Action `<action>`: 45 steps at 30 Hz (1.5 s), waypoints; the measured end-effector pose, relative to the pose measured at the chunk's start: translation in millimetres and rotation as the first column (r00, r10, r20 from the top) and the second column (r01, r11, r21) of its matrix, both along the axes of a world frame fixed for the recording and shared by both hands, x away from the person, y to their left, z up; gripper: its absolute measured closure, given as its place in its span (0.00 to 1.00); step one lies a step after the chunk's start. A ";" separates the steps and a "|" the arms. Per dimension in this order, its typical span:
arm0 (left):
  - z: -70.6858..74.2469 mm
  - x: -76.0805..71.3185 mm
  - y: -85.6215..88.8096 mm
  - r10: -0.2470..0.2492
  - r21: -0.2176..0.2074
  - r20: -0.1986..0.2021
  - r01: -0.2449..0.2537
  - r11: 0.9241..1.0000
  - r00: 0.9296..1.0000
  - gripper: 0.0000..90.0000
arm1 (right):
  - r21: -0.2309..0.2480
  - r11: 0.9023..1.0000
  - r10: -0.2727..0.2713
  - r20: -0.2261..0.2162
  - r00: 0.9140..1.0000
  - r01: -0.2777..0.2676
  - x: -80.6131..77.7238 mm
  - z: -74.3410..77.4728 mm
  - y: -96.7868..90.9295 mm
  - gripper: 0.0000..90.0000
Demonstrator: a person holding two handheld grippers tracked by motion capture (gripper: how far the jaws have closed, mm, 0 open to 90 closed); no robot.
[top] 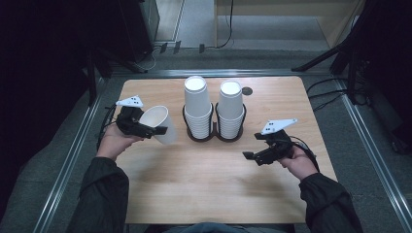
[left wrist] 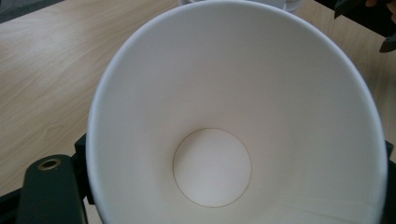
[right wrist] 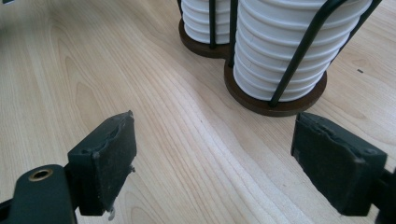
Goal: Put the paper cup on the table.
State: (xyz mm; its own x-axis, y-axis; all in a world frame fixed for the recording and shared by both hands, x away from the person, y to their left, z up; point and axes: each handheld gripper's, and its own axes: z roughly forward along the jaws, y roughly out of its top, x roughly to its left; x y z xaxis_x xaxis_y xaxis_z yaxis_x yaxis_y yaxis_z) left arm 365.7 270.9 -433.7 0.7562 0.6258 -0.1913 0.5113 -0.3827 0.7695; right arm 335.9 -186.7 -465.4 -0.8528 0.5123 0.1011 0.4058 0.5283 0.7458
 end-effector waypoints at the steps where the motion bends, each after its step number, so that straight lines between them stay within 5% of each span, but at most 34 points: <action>1: -0.8 1.1 2.1 0.005 -0.002 -0.001 -0.005 1.000 1.000 0.17 | 0.000 1.000 0.000 0.001 1.000 0.000 0.0 -0.2 -0.2 0.17; 24: -11.9 11.3 34.5 0.139 0.028 -0.009 -0.139 0.990 0.990 0.17 | -0.011 1.000 0.001 -0.008 1.000 -0.001 -0.4 -2.2 -0.3 0.17; 31: -16.9 18.1 43.4 0.203 0.052 -0.016 -0.202 0.978 0.979 0.16 | -0.014 1.000 0.006 -0.008 1.000 -0.006 -0.7 -2.9 1.6 0.17; 39: -27.9 26.3 53.6 0.284 0.127 -0.017 -0.279 0.952 0.959 0.15 | -0.015 1.000 0.008 -0.013 1.000 -0.008 0.5 -3.9 1.8 0.17; 45: -34.3 29.1 56.2 0.301 0.167 -0.014 -0.295 0.941 0.953 0.15 | -0.020 1.000 0.009 -0.022 1.000 -0.010 0.6 -5.4 4.4 0.17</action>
